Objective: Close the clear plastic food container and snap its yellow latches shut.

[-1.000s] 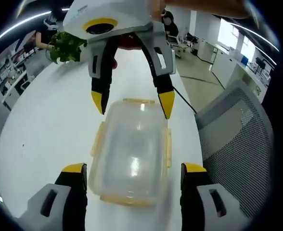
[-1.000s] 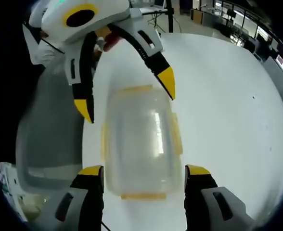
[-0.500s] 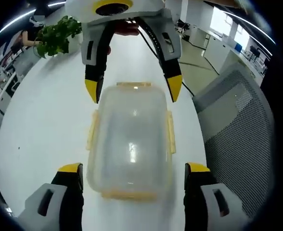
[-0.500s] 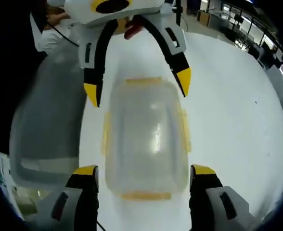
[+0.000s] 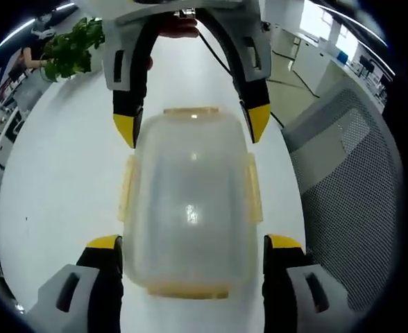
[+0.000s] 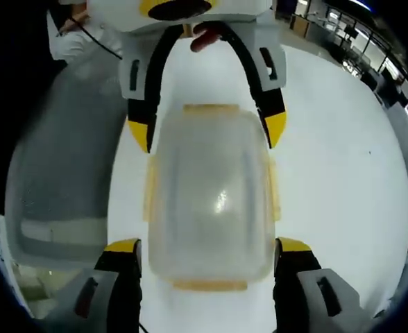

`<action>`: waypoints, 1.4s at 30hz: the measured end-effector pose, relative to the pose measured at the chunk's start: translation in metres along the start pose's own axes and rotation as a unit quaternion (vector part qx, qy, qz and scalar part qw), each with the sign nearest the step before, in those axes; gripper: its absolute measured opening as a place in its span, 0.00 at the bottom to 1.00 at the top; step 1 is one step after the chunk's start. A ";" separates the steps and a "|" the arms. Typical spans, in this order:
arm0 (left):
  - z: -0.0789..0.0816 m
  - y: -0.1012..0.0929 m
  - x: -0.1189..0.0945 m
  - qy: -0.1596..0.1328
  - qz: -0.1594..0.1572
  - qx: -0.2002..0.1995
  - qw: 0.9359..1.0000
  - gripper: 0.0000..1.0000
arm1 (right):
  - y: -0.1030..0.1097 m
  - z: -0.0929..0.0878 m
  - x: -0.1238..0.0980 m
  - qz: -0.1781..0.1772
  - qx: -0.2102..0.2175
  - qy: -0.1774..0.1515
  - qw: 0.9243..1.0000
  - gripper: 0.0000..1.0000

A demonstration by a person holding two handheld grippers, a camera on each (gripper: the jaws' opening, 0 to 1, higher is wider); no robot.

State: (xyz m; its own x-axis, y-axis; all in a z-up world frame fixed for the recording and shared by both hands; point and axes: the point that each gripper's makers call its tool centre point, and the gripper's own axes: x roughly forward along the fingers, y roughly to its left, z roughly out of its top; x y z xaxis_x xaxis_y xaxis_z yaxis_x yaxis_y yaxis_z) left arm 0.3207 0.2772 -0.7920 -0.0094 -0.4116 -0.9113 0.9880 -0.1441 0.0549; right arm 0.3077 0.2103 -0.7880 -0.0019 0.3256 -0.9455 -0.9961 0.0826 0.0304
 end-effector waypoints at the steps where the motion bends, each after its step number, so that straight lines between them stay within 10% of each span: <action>1: 0.000 0.001 0.000 0.001 0.000 0.000 1.000 0.82 | -0.001 -0.001 0.001 -0.002 -0.005 0.002 1.000 0.77; 42: -0.004 0.001 0.003 0.012 0.001 -0.015 1.000 0.80 | -0.002 0.003 0.008 0.002 0.015 0.011 1.000 0.76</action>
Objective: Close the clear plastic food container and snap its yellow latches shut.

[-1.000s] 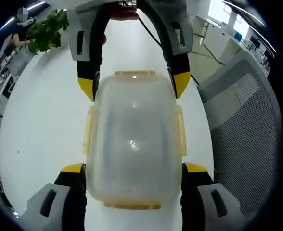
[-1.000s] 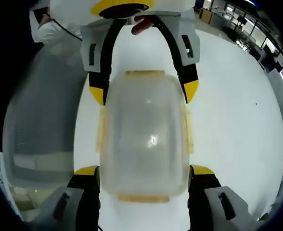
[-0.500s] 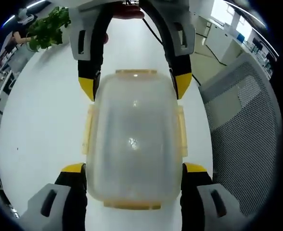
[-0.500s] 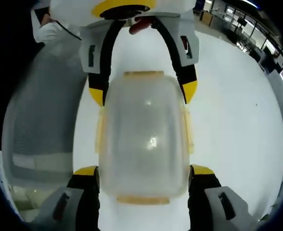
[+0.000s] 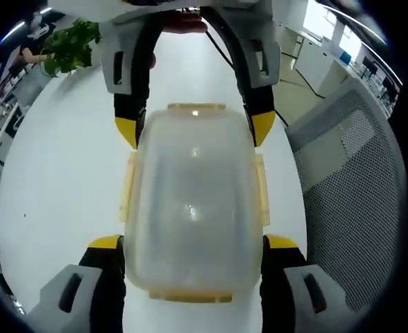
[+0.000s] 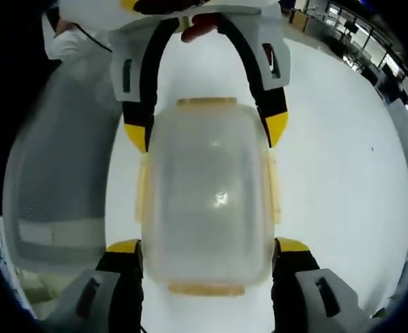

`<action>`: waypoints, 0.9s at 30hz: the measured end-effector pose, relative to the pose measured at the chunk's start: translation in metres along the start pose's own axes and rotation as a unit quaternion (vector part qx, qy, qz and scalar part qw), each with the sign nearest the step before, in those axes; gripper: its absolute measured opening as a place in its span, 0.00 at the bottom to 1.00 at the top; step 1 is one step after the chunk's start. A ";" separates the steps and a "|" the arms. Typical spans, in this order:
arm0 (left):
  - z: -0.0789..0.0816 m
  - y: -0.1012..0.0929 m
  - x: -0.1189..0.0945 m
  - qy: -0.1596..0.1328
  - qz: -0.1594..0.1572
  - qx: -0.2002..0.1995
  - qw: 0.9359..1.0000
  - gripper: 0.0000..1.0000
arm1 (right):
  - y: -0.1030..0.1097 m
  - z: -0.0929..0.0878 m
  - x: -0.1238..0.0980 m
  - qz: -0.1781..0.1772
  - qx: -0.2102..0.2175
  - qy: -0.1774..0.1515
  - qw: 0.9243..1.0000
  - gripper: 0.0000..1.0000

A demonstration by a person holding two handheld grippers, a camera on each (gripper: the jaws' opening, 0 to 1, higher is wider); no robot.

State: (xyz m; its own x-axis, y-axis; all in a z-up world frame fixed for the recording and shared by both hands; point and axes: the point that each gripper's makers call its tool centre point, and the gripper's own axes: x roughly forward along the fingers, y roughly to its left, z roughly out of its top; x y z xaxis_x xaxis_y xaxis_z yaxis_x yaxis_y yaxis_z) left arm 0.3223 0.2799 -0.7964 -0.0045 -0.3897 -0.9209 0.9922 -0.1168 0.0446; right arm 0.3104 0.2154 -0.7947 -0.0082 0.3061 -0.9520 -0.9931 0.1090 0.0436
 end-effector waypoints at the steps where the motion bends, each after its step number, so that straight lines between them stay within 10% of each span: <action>1: -0.002 0.000 0.000 0.002 0.000 0.000 1.000 0.80 | 0.001 0.001 0.000 0.000 0.001 -0.002 1.000 0.76; 27: -0.053 -0.005 -0.021 0.003 0.003 -0.012 1.000 0.81 | 0.003 0.055 0.020 0.001 -0.002 0.001 1.000 0.77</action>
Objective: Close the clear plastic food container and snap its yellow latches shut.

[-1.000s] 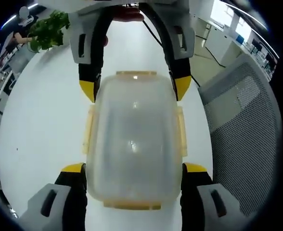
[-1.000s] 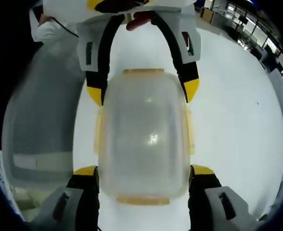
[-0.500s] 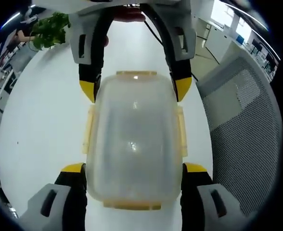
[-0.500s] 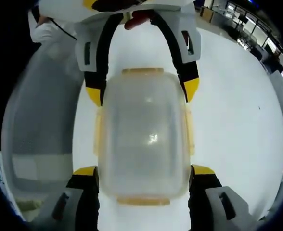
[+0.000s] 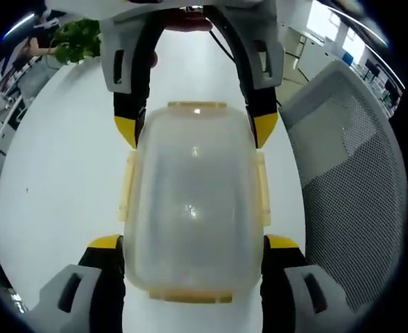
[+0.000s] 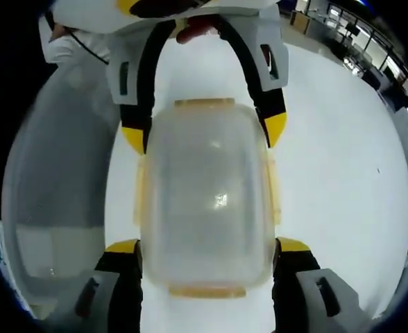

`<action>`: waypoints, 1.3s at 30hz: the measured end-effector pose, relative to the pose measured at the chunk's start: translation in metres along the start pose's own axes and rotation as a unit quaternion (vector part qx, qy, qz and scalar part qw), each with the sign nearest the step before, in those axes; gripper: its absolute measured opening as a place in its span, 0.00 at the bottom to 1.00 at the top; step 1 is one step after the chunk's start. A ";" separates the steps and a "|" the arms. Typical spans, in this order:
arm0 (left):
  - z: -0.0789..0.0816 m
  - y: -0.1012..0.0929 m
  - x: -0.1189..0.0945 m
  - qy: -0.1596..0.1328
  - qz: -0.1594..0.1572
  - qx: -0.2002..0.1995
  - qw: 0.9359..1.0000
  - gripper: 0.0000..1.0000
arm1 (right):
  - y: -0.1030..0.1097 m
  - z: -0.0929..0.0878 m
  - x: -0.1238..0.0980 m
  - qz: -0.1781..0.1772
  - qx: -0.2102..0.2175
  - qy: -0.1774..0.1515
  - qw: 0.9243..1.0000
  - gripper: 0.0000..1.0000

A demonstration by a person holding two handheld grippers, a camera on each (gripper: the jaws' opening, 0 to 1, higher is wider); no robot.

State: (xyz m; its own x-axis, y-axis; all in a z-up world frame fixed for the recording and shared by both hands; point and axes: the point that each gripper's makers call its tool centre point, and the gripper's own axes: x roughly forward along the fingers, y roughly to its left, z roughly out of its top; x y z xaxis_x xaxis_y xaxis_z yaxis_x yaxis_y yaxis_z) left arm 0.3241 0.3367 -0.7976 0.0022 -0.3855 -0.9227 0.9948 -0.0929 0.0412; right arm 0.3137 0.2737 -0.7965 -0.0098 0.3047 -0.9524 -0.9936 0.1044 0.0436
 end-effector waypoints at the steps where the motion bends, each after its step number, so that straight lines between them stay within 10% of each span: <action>1: -0.003 0.000 -0.001 -0.001 0.000 0.000 1.000 0.81 | 0.000 0.002 0.001 0.000 0.000 0.000 1.000 0.77; 39: -0.074 -0.005 -0.029 -0.006 -0.004 -0.019 1.000 0.82 | 0.005 0.076 0.026 0.003 -0.001 0.001 1.000 0.78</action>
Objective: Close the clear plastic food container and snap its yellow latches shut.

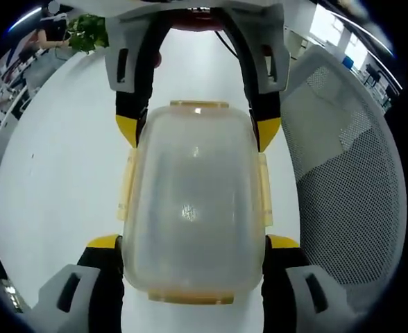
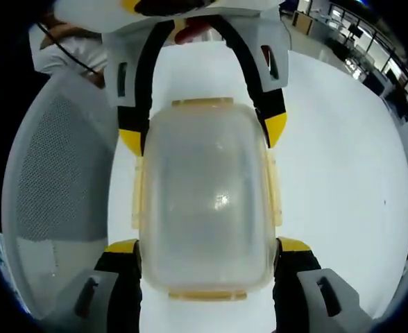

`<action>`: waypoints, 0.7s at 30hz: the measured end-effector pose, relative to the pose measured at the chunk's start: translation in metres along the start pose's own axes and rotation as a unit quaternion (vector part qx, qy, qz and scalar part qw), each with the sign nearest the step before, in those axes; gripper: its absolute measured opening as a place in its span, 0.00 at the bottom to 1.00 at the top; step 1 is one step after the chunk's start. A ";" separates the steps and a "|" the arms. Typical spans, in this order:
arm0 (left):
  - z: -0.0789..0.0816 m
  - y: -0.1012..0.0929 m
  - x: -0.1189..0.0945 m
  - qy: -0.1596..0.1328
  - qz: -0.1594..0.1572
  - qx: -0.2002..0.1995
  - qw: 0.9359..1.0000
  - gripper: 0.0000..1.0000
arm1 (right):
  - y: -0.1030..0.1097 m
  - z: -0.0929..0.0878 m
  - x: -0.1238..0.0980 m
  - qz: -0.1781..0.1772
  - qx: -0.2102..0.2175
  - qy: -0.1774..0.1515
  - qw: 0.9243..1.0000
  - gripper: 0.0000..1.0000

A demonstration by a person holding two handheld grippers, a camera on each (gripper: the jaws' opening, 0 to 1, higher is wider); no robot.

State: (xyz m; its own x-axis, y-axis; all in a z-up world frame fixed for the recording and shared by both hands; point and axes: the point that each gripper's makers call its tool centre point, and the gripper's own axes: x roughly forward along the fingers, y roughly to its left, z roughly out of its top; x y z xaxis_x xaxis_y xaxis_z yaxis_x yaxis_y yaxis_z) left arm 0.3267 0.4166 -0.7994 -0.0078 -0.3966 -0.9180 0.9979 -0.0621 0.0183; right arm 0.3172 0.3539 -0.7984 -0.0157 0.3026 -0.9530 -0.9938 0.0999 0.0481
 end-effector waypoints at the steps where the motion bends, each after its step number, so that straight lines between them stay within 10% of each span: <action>1: -0.001 0.000 0.000 -0.001 0.000 -0.001 1.000 0.82 | 0.000 0.001 0.001 0.000 0.000 0.000 1.000 0.78; 21: -0.007 -0.002 -0.001 -0.006 0.002 -0.001 1.000 0.83 | 0.002 0.007 0.005 -0.009 0.008 0.001 1.000 0.78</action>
State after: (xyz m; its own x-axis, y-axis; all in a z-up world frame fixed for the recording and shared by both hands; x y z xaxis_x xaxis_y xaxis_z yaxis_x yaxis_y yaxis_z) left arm 0.3251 0.4231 -0.8014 -0.0051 -0.4083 -0.9128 0.9981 -0.0587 0.0207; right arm 0.3158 0.3625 -0.8006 0.0027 0.2990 -0.9542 -0.9920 0.1214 0.0352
